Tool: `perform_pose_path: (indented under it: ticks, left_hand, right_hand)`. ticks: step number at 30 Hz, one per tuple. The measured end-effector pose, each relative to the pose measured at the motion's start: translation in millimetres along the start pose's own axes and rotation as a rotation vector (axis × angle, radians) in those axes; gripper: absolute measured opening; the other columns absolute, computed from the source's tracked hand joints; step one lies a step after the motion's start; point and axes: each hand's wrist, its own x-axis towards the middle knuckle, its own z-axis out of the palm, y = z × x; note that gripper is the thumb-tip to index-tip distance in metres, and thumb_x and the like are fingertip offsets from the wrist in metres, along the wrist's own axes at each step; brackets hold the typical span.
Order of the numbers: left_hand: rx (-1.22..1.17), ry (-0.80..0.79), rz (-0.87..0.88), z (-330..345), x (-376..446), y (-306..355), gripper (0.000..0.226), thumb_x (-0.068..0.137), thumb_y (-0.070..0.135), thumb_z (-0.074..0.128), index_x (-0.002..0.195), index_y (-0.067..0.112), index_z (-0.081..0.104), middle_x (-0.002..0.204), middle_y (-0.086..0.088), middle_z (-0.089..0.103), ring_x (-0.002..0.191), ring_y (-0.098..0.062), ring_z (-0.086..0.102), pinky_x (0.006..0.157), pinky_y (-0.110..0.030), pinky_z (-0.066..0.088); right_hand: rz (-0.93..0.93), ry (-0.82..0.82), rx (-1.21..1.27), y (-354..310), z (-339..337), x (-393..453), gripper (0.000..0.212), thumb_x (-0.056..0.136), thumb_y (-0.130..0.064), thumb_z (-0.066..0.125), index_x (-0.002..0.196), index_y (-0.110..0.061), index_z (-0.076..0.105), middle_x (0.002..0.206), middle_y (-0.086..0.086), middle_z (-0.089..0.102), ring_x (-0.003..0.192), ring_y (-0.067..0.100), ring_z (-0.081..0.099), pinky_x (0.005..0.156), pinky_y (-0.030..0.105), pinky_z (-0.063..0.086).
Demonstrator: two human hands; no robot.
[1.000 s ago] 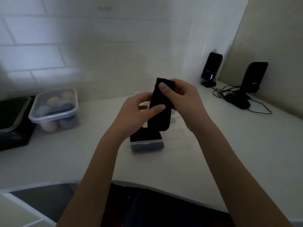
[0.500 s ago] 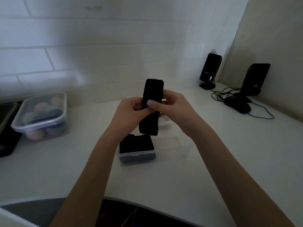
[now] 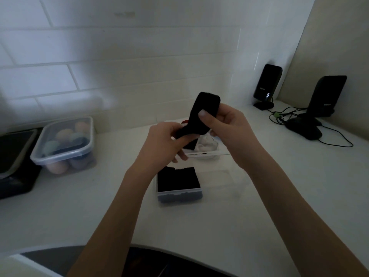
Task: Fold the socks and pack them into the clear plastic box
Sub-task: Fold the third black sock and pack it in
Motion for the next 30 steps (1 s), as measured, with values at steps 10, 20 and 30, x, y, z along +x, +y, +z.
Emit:
perform_pose_path:
  ticks: [10, 20, 30]
  left_hand:
    - [-0.812, -0.034, -0.301, 8, -15, 16, 0.028, 0.096, 0.028, 0.046, 0.099, 0.010, 0.066, 0.088, -0.011, 0.074, 0.074, -0.021, 0.073, 0.062, -0.027, 0.058]
    - [-0.765, 0.055, -0.219, 13, -18, 4, 0.020, 0.088, -0.002, 0.051, 0.095, 0.006, 0.068, 0.073, -0.004, 0.074, 0.067, -0.016, 0.070, 0.060, -0.022, 0.056]
    - [-0.819, 0.001, -0.134, 21, -25, 7, 0.027, 0.089, -0.003, 0.049, 0.101, 0.013, 0.068, 0.087, -0.003, 0.076, 0.087, -0.017, 0.072, 0.079, -0.024, 0.058]
  right_hand:
    - [-0.097, -0.123, -0.277, 7, -6, -27, 0.022, 0.080, -0.002, 0.068, 0.092, -0.021, 0.068, 0.082, -0.012, 0.071, 0.074, -0.005, 0.063, 0.068, 0.012, 0.047]
    - [-0.140, -0.303, -0.561, 11, -6, -40, 0.019, 0.082, -0.009, 0.068, 0.097, -0.020, 0.064, 0.106, -0.001, 0.067, 0.088, 0.001, 0.056, 0.073, 0.001, 0.037]
    - [0.077, 0.080, -0.196, 14, 4, -32, 0.020, 0.089, -0.023, 0.061, 0.072, -0.013, 0.054, 0.059, -0.006, 0.065, 0.050, 0.004, 0.056, 0.055, 0.004, 0.042]
